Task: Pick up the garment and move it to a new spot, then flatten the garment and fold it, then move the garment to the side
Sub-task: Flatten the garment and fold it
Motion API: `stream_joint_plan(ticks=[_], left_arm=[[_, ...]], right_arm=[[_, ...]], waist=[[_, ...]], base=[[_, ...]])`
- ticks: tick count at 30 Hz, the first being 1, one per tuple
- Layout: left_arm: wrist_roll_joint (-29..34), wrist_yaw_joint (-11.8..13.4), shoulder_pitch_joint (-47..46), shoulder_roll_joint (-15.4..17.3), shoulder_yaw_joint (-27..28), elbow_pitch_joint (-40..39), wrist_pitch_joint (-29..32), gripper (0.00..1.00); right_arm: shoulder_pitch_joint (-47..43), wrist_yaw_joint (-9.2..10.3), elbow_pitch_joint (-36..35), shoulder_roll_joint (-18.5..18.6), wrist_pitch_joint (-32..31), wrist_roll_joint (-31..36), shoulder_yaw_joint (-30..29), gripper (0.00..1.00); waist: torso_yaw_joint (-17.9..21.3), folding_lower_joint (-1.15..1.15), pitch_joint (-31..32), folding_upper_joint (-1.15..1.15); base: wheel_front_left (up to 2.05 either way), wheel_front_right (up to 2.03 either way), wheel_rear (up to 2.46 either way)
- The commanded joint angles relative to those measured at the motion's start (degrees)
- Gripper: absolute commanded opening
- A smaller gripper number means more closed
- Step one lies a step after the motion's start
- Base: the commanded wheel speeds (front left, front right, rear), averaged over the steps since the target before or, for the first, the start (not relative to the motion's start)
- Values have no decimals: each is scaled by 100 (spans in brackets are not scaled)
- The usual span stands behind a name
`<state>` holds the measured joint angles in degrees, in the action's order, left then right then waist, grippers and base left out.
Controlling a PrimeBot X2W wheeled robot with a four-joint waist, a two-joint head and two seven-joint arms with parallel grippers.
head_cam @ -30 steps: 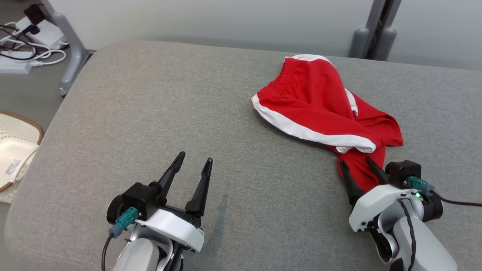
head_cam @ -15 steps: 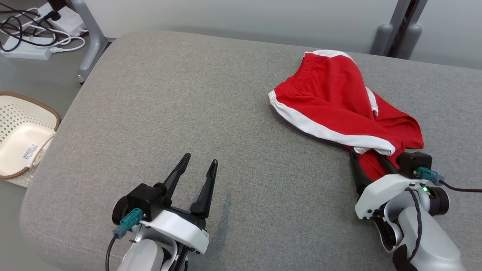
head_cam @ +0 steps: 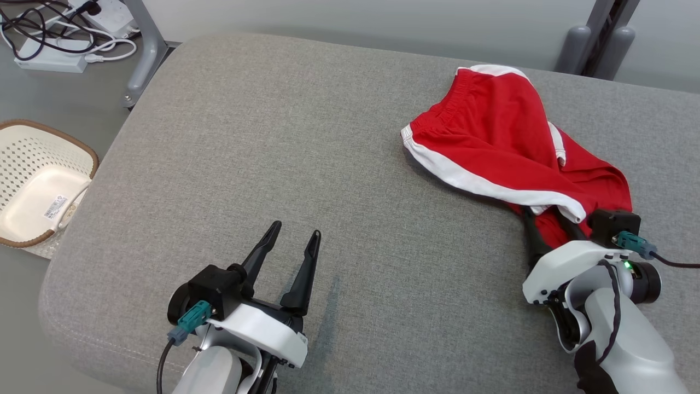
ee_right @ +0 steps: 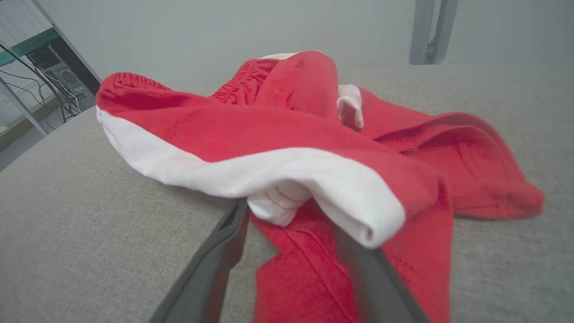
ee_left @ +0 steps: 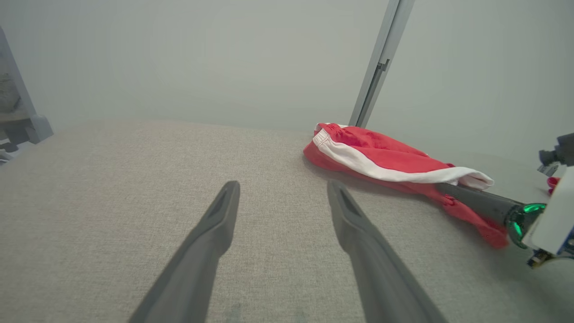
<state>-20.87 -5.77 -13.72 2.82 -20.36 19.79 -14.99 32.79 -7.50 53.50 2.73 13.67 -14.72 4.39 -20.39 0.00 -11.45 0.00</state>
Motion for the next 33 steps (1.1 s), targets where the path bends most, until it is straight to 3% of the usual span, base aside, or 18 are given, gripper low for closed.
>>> stream_joint_plan(ticks=[1,2,9,15,19,26,33], left_arm=[[-29,22,-84,21,15,4,-17,100],[-29,26,-87,21,20,13,-17,100],[21,32,-51,19,92,66,-17,100],[139,-2,142,19,219,107,-17,100],[213,-25,205,23,331,106,-17,100],[288,-70,248,24,435,103,-17,100],[289,-102,234,24,471,82,-17,100]], right_arm=[[56,2,23,38,53,-28,-11,20],[69,2,39,37,65,-7,-19,0],[-45,2,9,37,92,-102,343,0],[-264,2,-400,56,-318,-24,1266,0],[-468,2,-1023,304,-772,-136,2060,0],[-710,2,-2682,1476,-2004,-677,3716,0],[-692,2,-4262,2988,-3306,-1223,4737,0]], waist=[[3,0,2,0],[9,0,3,0],[195,0,156,0],[628,0,398,0],[935,0,538,0],[1372,0,709,0],[1550,0,750,0]], base=[[0,0,0],[0,0,0],[0,0,0],[0,0,0],[0,0,0],[0,0,0],[0,0,0]])
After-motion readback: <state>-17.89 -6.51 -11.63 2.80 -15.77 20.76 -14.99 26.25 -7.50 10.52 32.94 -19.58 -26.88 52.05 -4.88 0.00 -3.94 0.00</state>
